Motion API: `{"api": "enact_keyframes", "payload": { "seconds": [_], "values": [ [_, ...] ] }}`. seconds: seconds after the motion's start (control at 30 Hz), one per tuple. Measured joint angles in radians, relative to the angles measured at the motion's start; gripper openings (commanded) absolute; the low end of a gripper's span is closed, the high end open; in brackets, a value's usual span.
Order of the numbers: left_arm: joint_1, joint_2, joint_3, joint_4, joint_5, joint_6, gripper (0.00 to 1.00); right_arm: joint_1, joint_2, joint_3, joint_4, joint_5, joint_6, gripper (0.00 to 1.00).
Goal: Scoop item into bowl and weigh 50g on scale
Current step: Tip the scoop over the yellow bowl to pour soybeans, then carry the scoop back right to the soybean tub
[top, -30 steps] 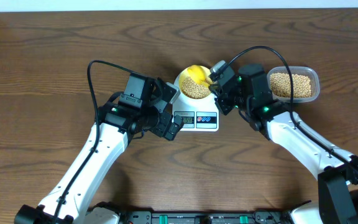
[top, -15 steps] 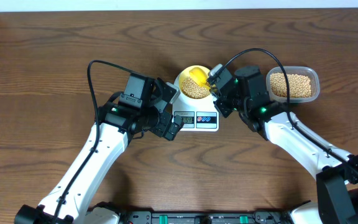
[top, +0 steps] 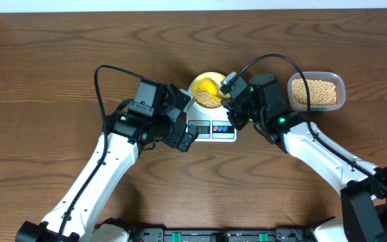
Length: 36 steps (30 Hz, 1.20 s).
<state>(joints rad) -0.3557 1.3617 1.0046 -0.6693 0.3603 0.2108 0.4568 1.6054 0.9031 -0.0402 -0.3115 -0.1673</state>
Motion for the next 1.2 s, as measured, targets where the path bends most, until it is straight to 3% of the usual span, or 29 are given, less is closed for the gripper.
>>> {"api": "enact_keyframes", "payload": {
  "seconds": [0.53, 1.2],
  "values": [
    [0.0, 0.0, 0.0, 0.0, 0.0, 0.0, 0.98, -0.024, -0.018, 0.0, 0.038, -0.011, 0.082, 0.01],
    [0.0, 0.0, 0.0, 0.0, 0.0, 0.0, 0.98, -0.205, -0.087, 0.0, 0.045, -0.277, 0.549, 0.01]
  ]
}}
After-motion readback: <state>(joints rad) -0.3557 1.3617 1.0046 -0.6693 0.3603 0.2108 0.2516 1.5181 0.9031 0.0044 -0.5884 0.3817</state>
